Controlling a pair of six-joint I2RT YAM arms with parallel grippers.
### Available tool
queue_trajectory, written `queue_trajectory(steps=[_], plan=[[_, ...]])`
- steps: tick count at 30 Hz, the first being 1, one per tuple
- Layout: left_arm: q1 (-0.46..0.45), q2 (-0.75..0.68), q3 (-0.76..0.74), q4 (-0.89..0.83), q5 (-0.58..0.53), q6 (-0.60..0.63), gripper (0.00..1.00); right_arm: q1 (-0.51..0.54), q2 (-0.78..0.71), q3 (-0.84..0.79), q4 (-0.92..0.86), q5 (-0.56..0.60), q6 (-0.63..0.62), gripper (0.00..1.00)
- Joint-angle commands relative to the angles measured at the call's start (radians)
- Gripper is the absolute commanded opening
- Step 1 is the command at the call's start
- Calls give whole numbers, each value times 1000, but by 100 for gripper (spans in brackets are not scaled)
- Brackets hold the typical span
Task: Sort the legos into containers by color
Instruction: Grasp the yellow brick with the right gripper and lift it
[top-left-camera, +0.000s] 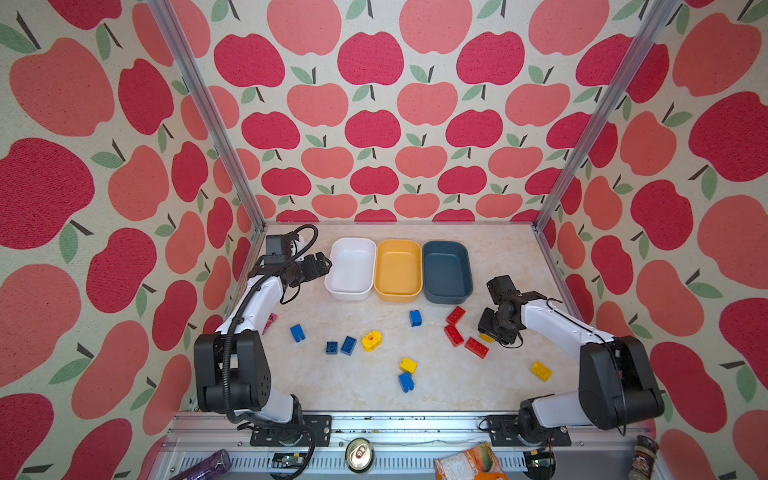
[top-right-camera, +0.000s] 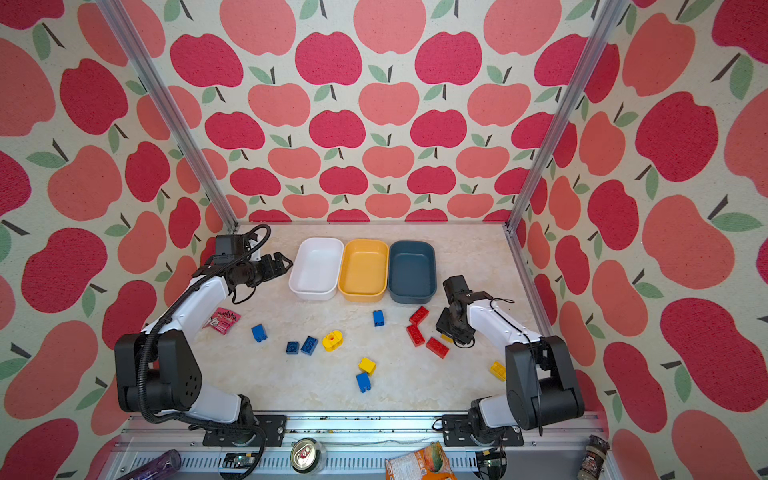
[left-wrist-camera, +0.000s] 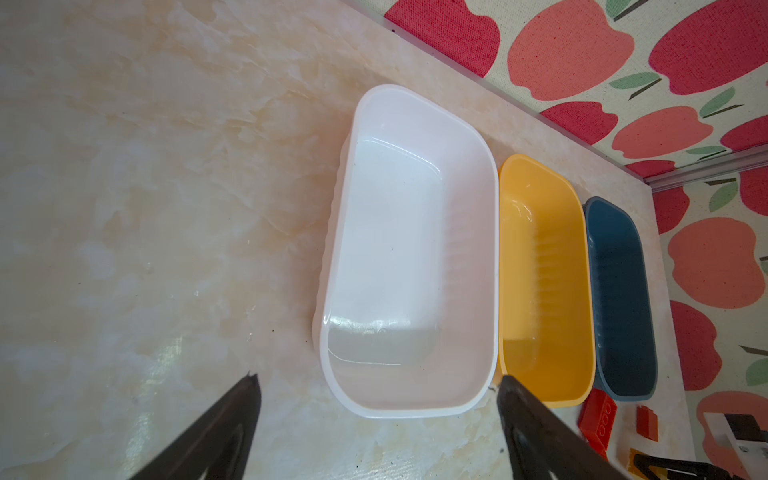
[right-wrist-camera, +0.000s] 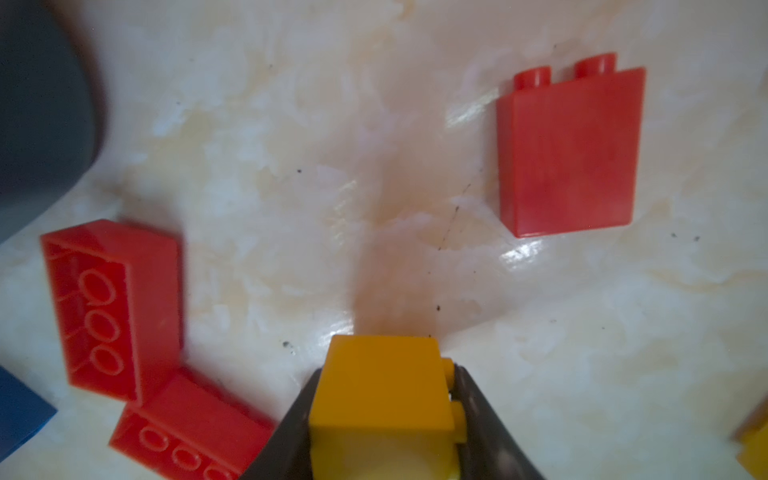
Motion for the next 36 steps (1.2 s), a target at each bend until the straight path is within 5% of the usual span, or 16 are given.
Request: queue_trajectory(steps=[1, 8, 18, 36], plan=[[13, -38, -30, 27, 8, -19, 92, 45, -41, 97, -56, 22, -16, 28], [21, -83, -86, 44, 19, -39, 92, 185, 32, 322, -82, 34, -71, 28], [23, -145, -148, 50, 23, -62, 92, 333, 339, 688, -32, -16, -181, 28], [22, -201, -185, 30, -3, -72, 92, 364, 851, 1194, -119, -54, -301, 28]])
